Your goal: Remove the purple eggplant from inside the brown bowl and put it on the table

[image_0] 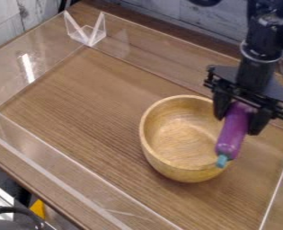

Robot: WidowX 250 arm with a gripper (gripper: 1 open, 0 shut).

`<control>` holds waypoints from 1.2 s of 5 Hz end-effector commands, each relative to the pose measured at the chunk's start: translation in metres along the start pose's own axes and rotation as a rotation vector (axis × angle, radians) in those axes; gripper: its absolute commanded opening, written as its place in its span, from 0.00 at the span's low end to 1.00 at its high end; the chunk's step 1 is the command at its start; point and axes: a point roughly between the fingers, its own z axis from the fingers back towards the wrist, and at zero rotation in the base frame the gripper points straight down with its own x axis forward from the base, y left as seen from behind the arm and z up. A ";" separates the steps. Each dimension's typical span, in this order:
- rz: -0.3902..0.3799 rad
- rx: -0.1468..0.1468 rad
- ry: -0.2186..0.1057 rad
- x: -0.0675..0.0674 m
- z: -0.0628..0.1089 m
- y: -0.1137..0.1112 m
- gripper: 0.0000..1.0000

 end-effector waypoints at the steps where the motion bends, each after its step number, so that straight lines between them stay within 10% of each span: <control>1: 0.008 -0.015 -0.057 -0.001 0.021 0.016 0.00; 6: 0.055 -0.003 -0.077 -0.003 0.031 0.084 0.00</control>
